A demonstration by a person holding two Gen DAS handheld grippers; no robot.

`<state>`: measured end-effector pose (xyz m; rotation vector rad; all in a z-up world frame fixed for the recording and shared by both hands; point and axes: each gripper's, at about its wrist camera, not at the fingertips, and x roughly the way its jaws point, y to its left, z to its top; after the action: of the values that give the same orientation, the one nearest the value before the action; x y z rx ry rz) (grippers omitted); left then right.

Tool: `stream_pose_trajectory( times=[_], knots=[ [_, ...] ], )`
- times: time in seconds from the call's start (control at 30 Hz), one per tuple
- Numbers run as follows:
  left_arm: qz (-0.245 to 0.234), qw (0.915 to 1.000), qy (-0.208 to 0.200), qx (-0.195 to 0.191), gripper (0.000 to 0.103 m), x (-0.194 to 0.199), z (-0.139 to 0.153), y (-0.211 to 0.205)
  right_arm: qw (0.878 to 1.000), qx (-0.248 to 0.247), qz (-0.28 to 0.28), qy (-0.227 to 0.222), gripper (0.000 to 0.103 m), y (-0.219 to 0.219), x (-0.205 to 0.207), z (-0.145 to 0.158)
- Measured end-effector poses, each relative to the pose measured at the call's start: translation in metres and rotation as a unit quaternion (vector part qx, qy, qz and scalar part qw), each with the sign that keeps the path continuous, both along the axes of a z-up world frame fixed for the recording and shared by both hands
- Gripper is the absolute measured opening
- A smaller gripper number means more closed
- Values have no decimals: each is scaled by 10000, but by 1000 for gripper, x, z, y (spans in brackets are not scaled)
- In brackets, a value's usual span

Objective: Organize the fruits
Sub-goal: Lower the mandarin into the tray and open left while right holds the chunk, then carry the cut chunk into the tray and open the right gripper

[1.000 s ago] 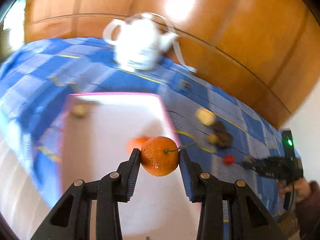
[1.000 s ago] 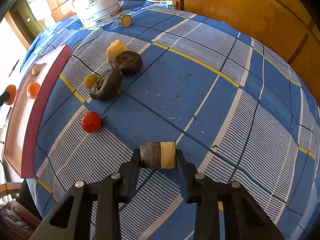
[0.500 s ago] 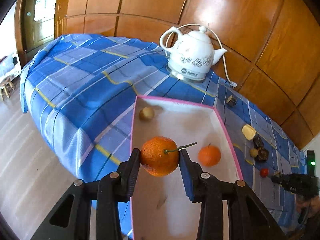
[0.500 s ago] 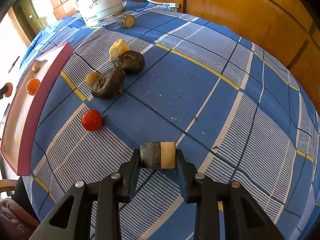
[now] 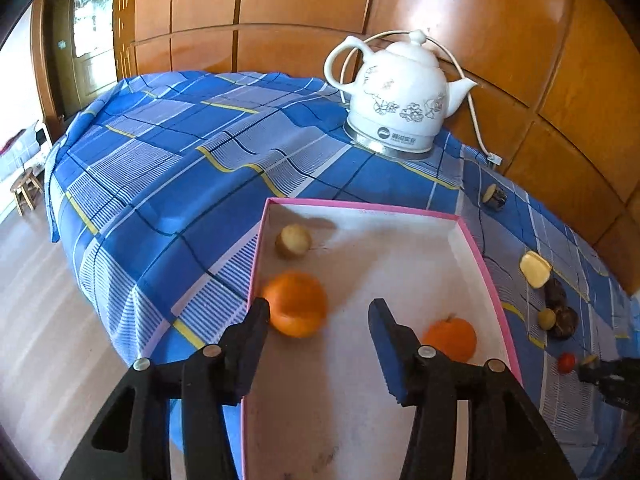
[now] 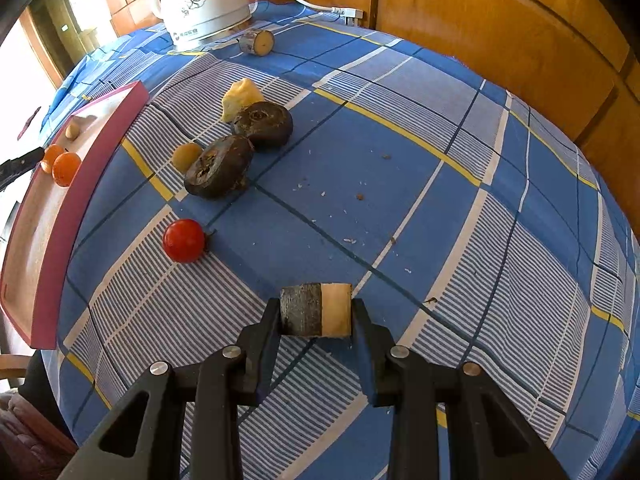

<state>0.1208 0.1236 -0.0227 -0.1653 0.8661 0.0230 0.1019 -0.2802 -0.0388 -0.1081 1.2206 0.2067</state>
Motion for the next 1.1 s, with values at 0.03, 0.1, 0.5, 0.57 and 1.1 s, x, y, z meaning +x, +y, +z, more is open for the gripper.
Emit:
stream_pose_trajectory(
  times=[0.03, 0.1, 0.5, 0.57, 1.1],
  knots=[
    [5, 10000, -23, 29, 52, -4, 1, -3, 10000, -5, 3, -3, 34, 0, 0, 0],
    [-8, 10000, -43, 51, 52, -14, 2, -10, 10000, -9, 3, -5, 34, 0, 0, 0],
    [-607, 9977, -36, 311, 57, -59, 4, -70, 10000, -62, 21, -28, 34, 1, -1, 1],
    [-679, 9970, -97, 364, 57, -62, 7, -75, 10000, -75, 29, -39, 34, 2, -2, 1],
    [-815, 9952, -275, 476, 60, -77, 17, -85, 9997, -6, 236, -100, 34, 10, -6, 2]
  ],
)
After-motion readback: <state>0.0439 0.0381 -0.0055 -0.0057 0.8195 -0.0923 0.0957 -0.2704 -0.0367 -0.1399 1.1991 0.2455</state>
